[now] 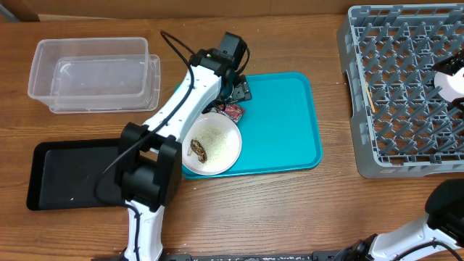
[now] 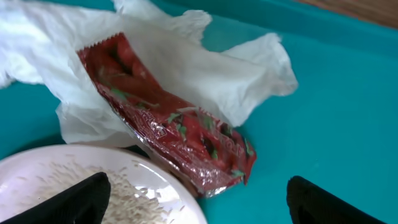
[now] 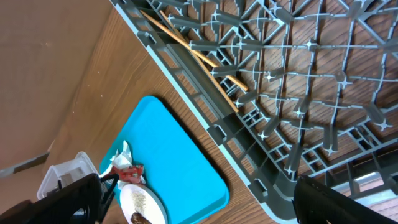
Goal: Sort waste into correct bins and load items into the dishwasher
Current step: 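Grasp the red wrapper with the left gripper and lift it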
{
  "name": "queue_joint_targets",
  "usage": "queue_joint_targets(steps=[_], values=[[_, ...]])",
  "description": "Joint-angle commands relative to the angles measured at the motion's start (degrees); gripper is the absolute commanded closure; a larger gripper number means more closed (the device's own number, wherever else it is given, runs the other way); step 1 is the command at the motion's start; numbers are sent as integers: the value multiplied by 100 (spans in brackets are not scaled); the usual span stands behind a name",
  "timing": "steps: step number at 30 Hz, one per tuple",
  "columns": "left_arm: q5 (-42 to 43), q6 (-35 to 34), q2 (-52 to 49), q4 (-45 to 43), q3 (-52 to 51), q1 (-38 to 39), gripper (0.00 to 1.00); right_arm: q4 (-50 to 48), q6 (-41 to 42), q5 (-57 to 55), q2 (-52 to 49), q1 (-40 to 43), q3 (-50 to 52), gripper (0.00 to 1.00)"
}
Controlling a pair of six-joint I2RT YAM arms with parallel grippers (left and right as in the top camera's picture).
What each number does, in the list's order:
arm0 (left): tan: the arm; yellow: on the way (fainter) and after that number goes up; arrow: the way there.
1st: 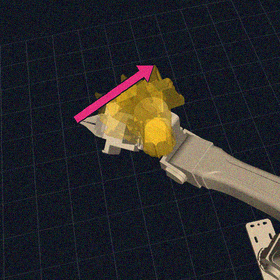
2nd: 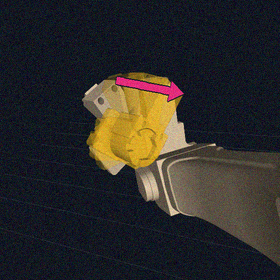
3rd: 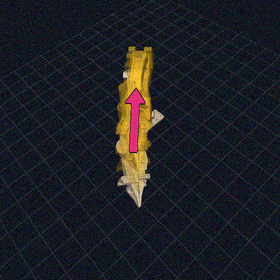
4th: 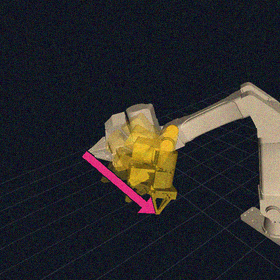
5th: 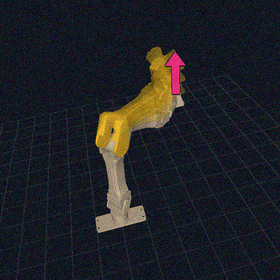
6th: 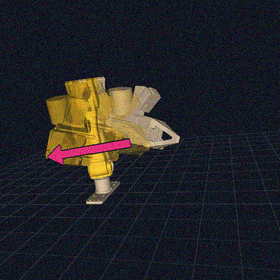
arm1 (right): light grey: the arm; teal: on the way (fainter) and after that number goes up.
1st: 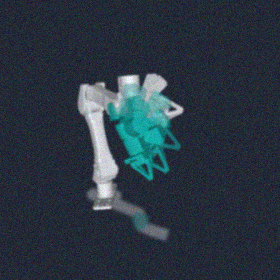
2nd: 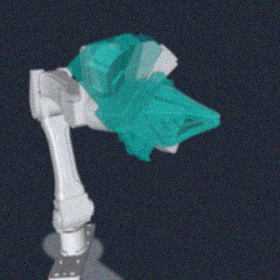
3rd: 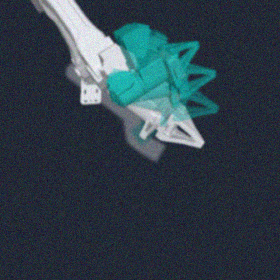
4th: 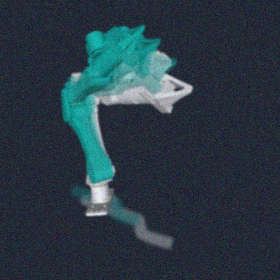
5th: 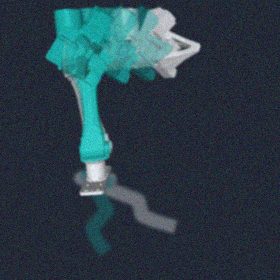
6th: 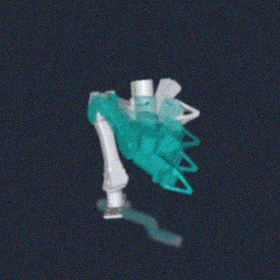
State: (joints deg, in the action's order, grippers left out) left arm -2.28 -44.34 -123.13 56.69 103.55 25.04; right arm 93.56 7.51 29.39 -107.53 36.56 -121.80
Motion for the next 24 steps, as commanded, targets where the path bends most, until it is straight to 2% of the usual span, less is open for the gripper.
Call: queue_joint_targets(steps=[1, 6, 10, 16, 24], values=[[-129, -835, -232, -129, 107, -28, 9, -26, 20, 24, 37, -15, -37, 0], [-61, -1204, -538, -160, 107, -35, 15, -26, 20, 24, 37, -15, -37, 0], [-188, -1202, -610, -170, 109, -37, 20, -26, 20, 24, 37, -15, -37, 0], [-275, -1182, -608, -170, 133, -37, 37, -26, 20, 24, 37, -15, -37, 0], [-264, -1029, -608, -107, 323, -37, 40, -26, 22, 24, 37, -15, -37, 0]])
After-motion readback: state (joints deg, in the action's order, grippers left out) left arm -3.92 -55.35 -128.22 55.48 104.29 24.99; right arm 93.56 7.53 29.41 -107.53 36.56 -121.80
